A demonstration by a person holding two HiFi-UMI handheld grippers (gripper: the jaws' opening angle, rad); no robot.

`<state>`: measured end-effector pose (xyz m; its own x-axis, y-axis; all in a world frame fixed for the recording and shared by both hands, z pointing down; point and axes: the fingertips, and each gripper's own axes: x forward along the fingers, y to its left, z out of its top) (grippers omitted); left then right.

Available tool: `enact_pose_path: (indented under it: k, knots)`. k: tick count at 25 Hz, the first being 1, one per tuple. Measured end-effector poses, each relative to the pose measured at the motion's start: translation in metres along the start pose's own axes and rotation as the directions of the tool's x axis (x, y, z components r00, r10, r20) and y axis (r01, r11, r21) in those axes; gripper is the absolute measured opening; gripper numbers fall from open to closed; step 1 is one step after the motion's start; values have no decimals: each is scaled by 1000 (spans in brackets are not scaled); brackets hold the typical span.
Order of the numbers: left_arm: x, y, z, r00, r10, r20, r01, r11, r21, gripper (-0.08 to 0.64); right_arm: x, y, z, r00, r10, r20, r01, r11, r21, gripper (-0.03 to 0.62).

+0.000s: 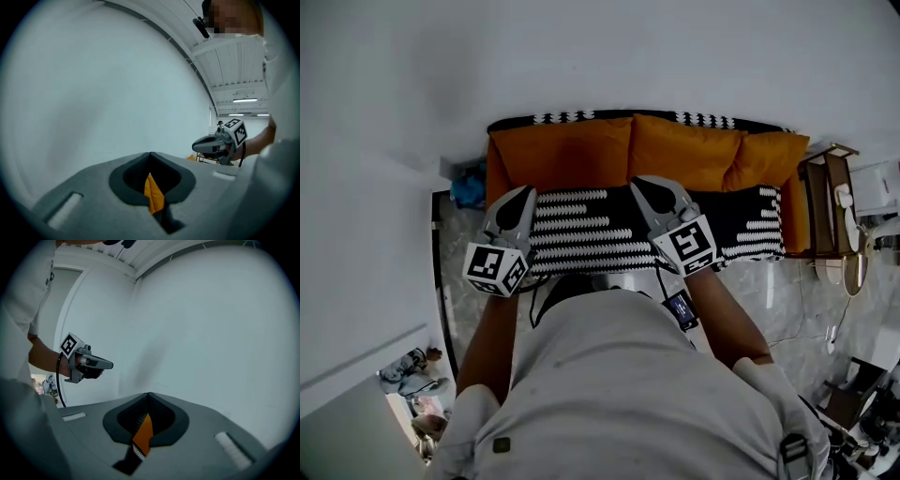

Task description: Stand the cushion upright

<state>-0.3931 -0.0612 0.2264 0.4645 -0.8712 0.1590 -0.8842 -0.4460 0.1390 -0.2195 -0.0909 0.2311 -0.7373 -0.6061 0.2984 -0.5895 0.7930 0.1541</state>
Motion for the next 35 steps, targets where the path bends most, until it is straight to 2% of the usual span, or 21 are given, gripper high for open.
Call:
enact_pose_path:
  k: [9,17,21,26,35]
  knots:
    - [-67,-111,10,996,44,72,-45,999,24,3,-105,41,-9,996,67,54,-67,998,-7,9]
    - [-109,-164,32,996,0,87,-10,994,105,3,-158,70,3,993,56,101,-57,998,7,9]
    - [-128,-177,44,993,-43,115,26,990,140,3,-173,90,6,994,36,107,-38,999,14,9]
    - [-158,-184,38,993,-82,81,65,979,191,3,-183,126,2,996,0,88,-4,999,54,9]
    - [-260,-173,16,991,-121,65,109,980,164,3,-199,225,28,993,-38,114,31,998,63,9]
